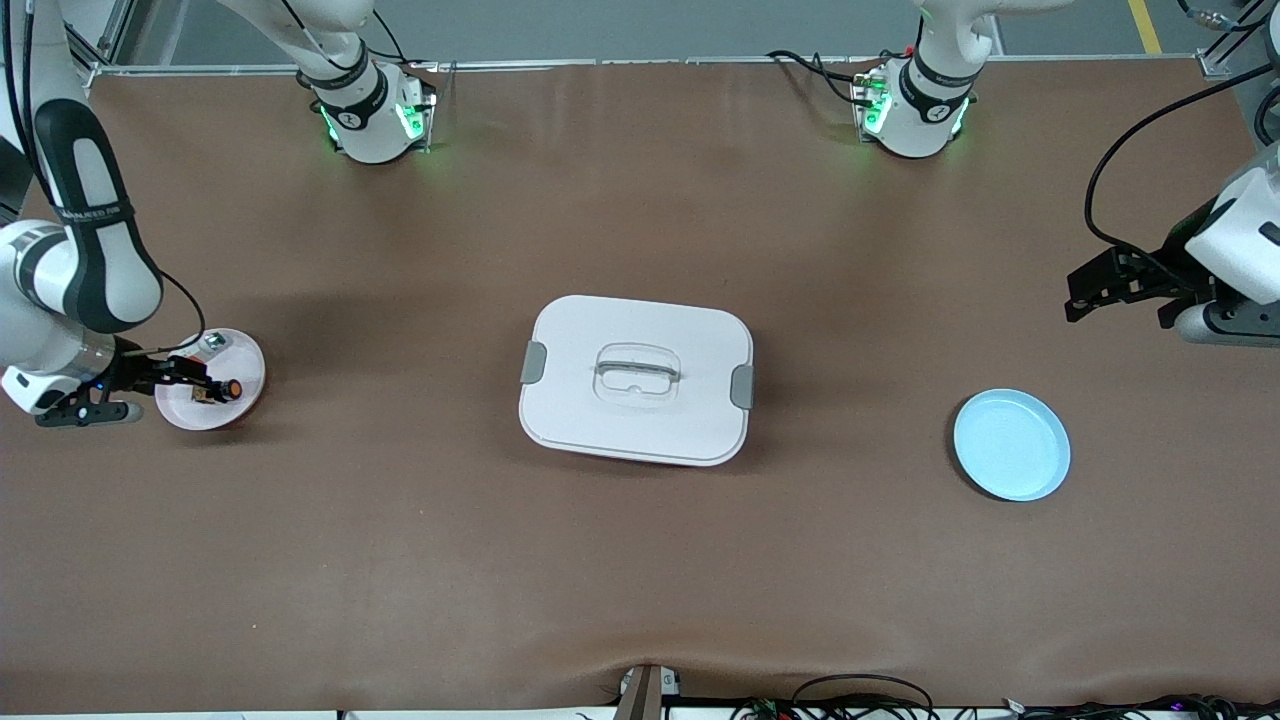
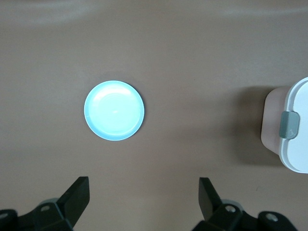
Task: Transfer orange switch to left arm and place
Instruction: 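Move the right gripper over the white plate and lower onto the switch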
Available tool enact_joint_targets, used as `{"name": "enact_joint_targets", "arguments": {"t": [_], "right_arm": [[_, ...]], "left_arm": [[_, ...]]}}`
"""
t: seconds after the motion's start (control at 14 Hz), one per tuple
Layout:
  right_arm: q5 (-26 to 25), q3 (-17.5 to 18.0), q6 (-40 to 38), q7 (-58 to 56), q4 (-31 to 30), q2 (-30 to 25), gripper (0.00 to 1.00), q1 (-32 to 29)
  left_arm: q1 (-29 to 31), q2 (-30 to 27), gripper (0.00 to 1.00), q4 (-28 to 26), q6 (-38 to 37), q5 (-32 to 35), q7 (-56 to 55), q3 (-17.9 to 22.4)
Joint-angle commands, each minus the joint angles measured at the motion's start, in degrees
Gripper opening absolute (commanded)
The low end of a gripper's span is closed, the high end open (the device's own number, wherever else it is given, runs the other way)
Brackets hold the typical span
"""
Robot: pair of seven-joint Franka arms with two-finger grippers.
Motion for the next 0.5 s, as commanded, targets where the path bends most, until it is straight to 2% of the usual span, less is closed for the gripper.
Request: {"name": "enact_joint_targets", "arguments": {"t": [0.0, 0.43], "right_arm": [[0.98, 0.81, 1.67, -2.48, 0.72, 2.11, 1.0, -0.76], [1.07, 0.9, 1.67, -2.66, 0.72, 3.61, 1.0, -0.67]], "left_arm": [[0.2, -0.61, 1.0, 0.04, -0.65, -0.14, 0.29, -0.07], [0.2, -0.61, 1.0, 0.04, -0.65, -0.14, 0.29, -0.07]]}}
